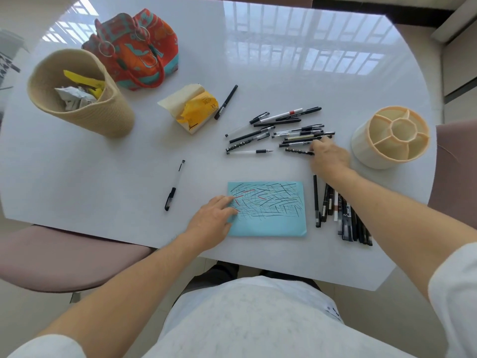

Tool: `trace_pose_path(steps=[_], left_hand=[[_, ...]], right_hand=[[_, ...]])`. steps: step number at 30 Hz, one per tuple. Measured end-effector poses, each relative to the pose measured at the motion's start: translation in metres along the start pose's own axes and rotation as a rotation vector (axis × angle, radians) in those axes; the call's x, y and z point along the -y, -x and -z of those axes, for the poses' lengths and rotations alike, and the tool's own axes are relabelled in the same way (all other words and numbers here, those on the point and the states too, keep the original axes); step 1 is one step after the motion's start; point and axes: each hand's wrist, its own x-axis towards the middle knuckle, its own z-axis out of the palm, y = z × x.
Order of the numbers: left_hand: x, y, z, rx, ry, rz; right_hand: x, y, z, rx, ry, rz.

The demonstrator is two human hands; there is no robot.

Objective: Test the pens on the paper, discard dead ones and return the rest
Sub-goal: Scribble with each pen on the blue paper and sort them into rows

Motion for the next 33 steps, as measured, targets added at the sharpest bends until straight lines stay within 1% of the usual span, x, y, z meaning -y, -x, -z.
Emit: trace_pose_path(steps=[3,5,8,9,11,13,15,17,20,23,25,27,28,30,33], left_hand=[[0.002,0.004,0.002,-0.001,0.001,0.003],[0.002,0.005,0.003,-0.019,0.012,0.008],[-0.005,0.003,0.003,-0.1,0.086,0.033],[-0.01,0.001,0.003,-0.127,0.127,0.037],[-0.023,-0.005,0.005,-0.153,0.241,0.049],[-0.04,-0.013,0.008,-0.088,0.357,0.061],[-0.058,-0.019,0.01,0.021,0.462,0.06],[-0.07,-0.022,0.01,0.091,0.487,0.025],[-0.078,-0.021,0.01,0.111,0.391,-0.044],[-0.079,-0.017,0.009,0.076,0.307,-0.073],[-0.073,-0.014,0.009,0.037,0.23,-0.059],[-0.055,-0.008,0.008,0.009,0.184,0.002],[-0.044,-0.003,0.007,0.002,0.164,0.036],[-0.027,0.005,0.005,-0.014,0.113,0.049],[-0.024,0.007,-0.004,-0.091,0.124,-0.035]], right_hand=[[0.002,0.008,0.0,0.015,-0.019,0.032],[0.001,0.021,0.002,-0.053,-0.147,0.043],[0.007,0.055,0.007,-0.137,-0.542,-0.014],[0.011,0.069,0.009,-0.13,-0.7,-0.06],[0.024,0.099,0.007,-0.053,-1.034,-0.176],[0.038,0.127,0.0,0.048,-1.295,-0.255],[0.051,0.152,-0.009,0.104,-1.406,-0.255],[0.06,0.173,-0.014,0.139,-1.49,-0.241],[0.065,0.192,-0.021,0.15,-1.569,-0.266],[0.07,0.2,-0.026,0.127,-1.562,-0.279],[0.069,0.201,-0.029,0.02,-1.572,-0.363],[0.057,0.195,-0.029,-0.119,-1.592,-0.473],[0.05,0.191,-0.029,-0.142,-1.557,-0.468],[0.041,0.187,-0.03,-0.091,-1.432,-0.369],[0.051,0.185,-0.037,0.01,-1.348,-0.261]])
